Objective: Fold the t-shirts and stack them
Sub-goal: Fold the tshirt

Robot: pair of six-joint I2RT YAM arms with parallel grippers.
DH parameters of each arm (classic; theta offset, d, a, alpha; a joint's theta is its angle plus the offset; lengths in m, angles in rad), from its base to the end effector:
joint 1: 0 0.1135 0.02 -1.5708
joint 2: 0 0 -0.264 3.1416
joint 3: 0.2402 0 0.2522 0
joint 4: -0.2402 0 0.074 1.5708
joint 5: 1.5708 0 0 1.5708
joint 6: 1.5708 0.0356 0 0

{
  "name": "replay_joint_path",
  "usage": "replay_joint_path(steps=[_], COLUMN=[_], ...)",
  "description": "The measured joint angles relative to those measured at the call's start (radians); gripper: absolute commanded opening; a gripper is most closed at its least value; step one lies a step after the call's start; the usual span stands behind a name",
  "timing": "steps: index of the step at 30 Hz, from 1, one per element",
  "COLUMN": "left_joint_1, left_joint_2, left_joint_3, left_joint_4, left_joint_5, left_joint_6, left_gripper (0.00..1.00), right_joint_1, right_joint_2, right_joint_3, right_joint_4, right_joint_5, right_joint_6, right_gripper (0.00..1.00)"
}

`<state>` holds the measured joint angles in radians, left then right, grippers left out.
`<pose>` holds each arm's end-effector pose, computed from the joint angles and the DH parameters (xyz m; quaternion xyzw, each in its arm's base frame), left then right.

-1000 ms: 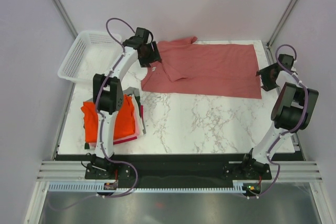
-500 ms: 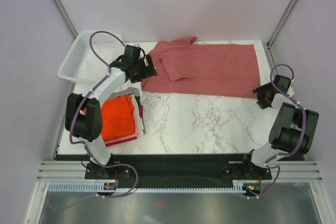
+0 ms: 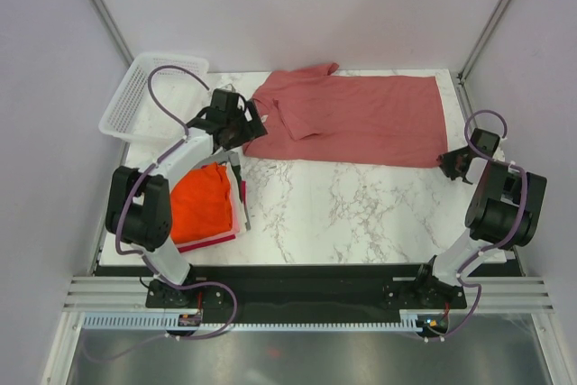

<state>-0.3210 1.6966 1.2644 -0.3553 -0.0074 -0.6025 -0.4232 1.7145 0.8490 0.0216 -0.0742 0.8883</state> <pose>0.3588 -0.1190 0.2496 -0.1311 0.9149 -0.1670 0.3433 0.3066 -0.1352 0.1453 0.5591 0.7483 0.1156 0.3377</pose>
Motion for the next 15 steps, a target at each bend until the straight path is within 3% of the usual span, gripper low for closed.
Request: replay_joint_path(steps=[1, 4, 15], left_joint_1=[0.0, 0.0, -0.002], left_joint_2=[-0.005, -0.027, -0.061], left_joint_3=[-0.011, -0.067, -0.235], left_joint_4=[0.006, 0.045, 0.158], left_joint_5=[-0.002, -0.001, -0.003], left_joint_6=[-0.012, -0.058, -0.229], left_gripper=[0.92, 0.91, 0.72], right_joint_1=[0.0, 0.0, 0.001], right_joint_2=[0.005, 0.017, -0.002], right_joint_3=[0.0, 0.001, -0.029], right_joint_4=[0.003, 0.009, 0.03], right_joint_5=[0.003, 0.013, 0.037], right_joint_6=[0.003, 0.01, 0.021], right_gripper=[0.19, 0.0, 0.0])
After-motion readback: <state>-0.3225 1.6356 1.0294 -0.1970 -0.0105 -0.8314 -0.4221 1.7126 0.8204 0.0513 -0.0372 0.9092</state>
